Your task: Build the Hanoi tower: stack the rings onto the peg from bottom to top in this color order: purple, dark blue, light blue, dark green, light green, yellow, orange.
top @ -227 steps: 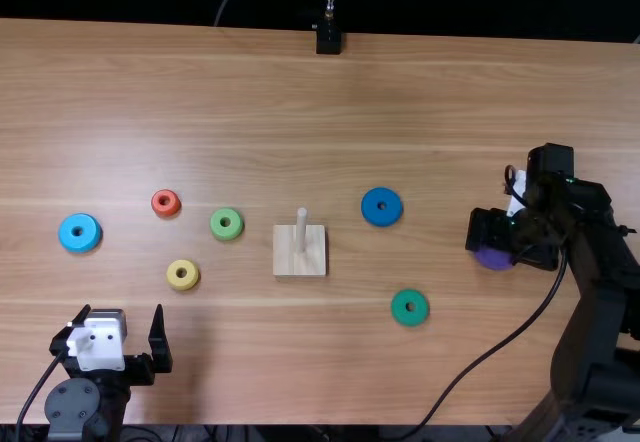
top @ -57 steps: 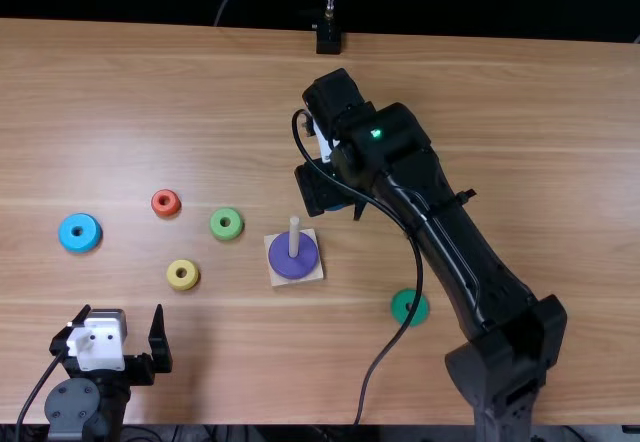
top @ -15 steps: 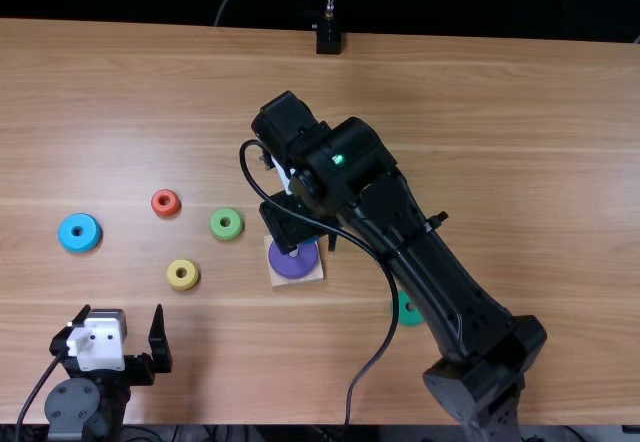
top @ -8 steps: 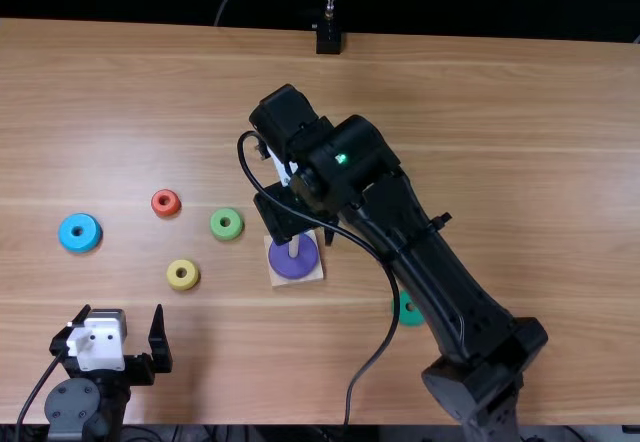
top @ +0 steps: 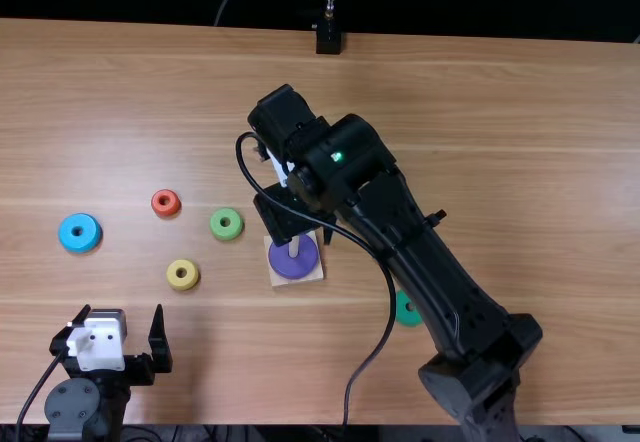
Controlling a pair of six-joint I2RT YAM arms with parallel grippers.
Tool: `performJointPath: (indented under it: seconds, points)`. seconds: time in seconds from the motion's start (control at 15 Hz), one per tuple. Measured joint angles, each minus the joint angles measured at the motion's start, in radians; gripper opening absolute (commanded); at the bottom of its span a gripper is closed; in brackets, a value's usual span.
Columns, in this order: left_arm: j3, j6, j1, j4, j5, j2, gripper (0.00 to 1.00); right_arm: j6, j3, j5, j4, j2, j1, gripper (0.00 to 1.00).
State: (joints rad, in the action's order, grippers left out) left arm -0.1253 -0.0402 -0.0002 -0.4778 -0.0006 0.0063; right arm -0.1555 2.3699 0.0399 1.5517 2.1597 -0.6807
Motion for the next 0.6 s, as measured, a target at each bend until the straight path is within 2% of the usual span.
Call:
performJointPath:
  seconds: [0.4,0.47,0.6]
  points:
    - [0.0,0.0,0.0,0.0,0.0,0.0,1.0,0.0,-0.002,0.0,0.006,0.001,0.0,0.0]
    - [0.0,0.0,0.0,0.0,0.0,0.0,1.0,0.0,-0.003,0.0,0.008,0.001,0.0,0.19]
    - [0.0,0.0,0.0,0.0,0.0,0.0,1.0,0.0,-0.003,0.0,0.008,0.001,0.0,0.2]
